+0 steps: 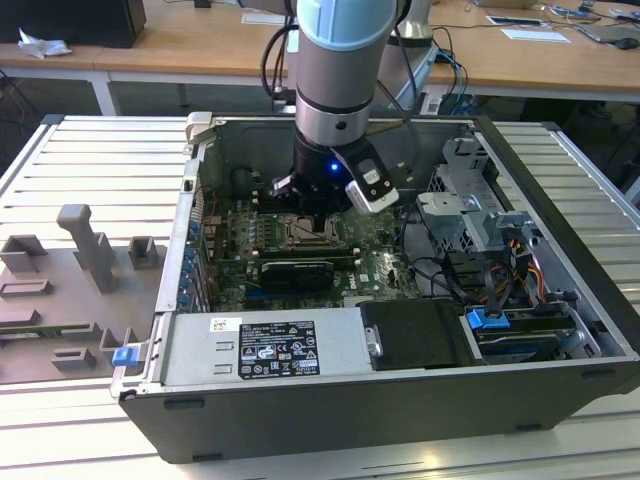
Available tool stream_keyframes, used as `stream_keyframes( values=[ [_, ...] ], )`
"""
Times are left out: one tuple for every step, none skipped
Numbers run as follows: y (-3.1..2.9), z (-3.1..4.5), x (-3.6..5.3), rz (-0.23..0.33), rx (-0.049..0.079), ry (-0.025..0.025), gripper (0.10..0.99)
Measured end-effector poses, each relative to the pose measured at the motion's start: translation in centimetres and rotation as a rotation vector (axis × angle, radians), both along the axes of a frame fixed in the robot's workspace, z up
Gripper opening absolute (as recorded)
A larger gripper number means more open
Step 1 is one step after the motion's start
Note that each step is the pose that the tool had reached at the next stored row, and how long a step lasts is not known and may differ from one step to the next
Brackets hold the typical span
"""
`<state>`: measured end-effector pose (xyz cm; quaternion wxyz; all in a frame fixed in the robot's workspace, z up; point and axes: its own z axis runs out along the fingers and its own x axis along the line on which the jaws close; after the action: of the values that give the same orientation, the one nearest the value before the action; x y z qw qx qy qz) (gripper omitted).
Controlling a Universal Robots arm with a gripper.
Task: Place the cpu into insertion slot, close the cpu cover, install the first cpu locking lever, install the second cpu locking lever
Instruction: 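Install the second cpu locking lever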
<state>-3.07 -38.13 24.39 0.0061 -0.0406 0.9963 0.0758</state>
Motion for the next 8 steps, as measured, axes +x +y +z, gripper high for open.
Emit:
stream_keyframes(
  values=[
    [-0.09, -0.15, -0.08, 0.007, 0.003, 0.0002, 0.106],
    [-0.19, -0.27, -0.12, 0.008, 0.005, 0.0000, 0.106],
    [-0.23, -0.32, -0.12, 0.008, 0.005, 0.0001, 0.106],
    [-0.28, -0.32, -0.12, 0.008, 0.005, 0.0001, 0.106],
    [-0.29, -0.32, -0.12, 0.008, 0.005, 0.0001, 0.106],
    [-0.31, -0.33, -0.12, 0.008, 0.005, 0.0001, 0.106],
    [-0.31, -0.33, -0.12, 0.008, 0.005, 0.0001, 0.106],
    [-0.32, -0.33, -0.12, 0.008, 0.005, 0.0001, 0.106]
  ],
)
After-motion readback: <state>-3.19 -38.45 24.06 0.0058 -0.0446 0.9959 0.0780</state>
